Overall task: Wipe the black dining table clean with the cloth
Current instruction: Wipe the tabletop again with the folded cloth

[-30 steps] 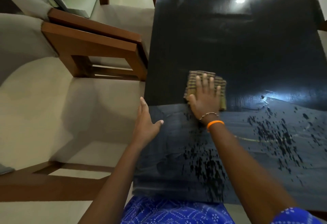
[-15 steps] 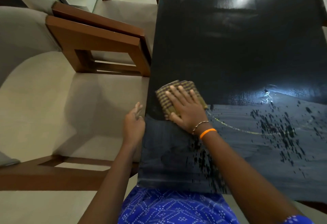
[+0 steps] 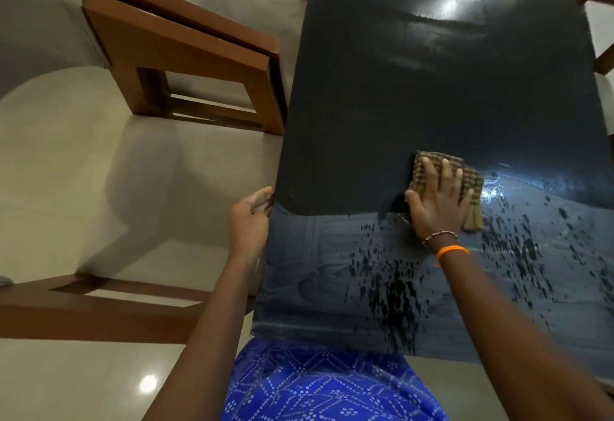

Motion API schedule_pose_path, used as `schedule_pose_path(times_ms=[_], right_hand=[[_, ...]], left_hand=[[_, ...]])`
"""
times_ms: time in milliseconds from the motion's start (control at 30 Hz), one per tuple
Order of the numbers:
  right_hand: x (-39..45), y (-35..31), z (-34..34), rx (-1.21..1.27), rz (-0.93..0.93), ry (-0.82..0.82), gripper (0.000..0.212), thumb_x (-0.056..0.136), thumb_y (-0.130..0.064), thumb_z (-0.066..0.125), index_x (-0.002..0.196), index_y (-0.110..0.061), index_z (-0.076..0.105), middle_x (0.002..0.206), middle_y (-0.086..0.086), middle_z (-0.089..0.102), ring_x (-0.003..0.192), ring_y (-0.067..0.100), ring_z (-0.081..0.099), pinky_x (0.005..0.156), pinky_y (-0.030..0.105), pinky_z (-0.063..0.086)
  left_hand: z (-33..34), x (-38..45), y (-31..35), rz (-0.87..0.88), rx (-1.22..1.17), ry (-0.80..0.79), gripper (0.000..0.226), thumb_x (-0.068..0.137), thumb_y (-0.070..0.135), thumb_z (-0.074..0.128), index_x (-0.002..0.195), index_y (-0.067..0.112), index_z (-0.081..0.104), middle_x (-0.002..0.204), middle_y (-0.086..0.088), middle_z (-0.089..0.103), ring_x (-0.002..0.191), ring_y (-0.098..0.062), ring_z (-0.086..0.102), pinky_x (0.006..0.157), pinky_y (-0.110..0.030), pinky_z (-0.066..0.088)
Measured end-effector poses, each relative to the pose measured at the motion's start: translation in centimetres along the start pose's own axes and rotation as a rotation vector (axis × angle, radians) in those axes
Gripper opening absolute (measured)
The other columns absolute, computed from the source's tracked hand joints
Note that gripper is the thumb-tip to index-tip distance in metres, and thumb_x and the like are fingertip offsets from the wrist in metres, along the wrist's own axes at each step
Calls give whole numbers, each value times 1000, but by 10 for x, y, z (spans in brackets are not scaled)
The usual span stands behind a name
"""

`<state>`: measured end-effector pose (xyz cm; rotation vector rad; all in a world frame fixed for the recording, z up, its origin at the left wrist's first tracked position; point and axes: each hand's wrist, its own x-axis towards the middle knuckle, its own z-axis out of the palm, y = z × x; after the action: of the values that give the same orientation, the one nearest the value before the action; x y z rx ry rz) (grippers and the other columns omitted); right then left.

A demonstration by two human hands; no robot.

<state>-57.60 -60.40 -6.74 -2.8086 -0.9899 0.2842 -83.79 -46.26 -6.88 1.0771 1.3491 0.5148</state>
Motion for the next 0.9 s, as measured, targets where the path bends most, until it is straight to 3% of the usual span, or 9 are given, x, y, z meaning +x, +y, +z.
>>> schedule_pose_path(times_ms=[100, 233, 433, 533, 733, 900], right_hand=[[-15, -55, 18, -58, -136, -10, 68, 83, -57, 34, 146, -33, 26, 158, 6, 18, 146, 33, 12, 113, 60, 7], [-45, -135, 44, -81, -427, -66, 65, 86, -51, 36, 147, -38, 19, 158, 6, 16, 146, 34, 10, 113, 60, 4], [-70, -168, 56, -106, -807, -157, 56, 92, -44, 36, 146, -36, 24, 159, 2, 16, 146, 31, 8, 114, 58, 1], [-61, -143, 48, -129, -908, -154, 58, 92, -46, 34, 147, -37, 20, 159, -2, 16, 147, 28, 10, 116, 55, 4], [-34, -59, 22, -156, -689, -98, 62, 86, -46, 32, 146, -35, 24, 157, -3, 23, 146, 26, 18, 115, 50, 14], [-12, 50, -11, -167, -404, -87, 64, 84, -49, 23, 147, -34, 22, 157, -2, 21, 146, 26, 16, 115, 48, 12]], left_hand=[[-5, -5, -8, -25, -7, 36, 36, 89, -8, 42, 116, 7, 63, 109, -4, 67, 102, -13, 63, 91, -26, 50], [-8, -15, -13, -2, 47, 39, 28, 92, 0, 47, 107, 14, 66, 103, -1, 69, 92, -6, 64, 77, -16, 50], [-5, -31, -10, 0, 151, 104, 30, 92, 7, 46, 118, 13, 60, 116, -6, 64, 103, -15, 60, 92, -36, 50], [1, -41, -6, 29, 246, 181, 36, 91, 7, 48, 126, 18, 51, 129, -2, 50, 113, -12, 50, 97, -32, 44], [38, -59, 3, 337, 624, 179, 44, 85, 11, 57, 127, 21, 49, 128, -1, 46, 119, -18, 40, 95, -25, 34], [85, -73, 6, 499, 762, 85, 45, 81, 13, 63, 124, 20, 52, 126, -3, 47, 119, -23, 35, 100, -32, 34]])
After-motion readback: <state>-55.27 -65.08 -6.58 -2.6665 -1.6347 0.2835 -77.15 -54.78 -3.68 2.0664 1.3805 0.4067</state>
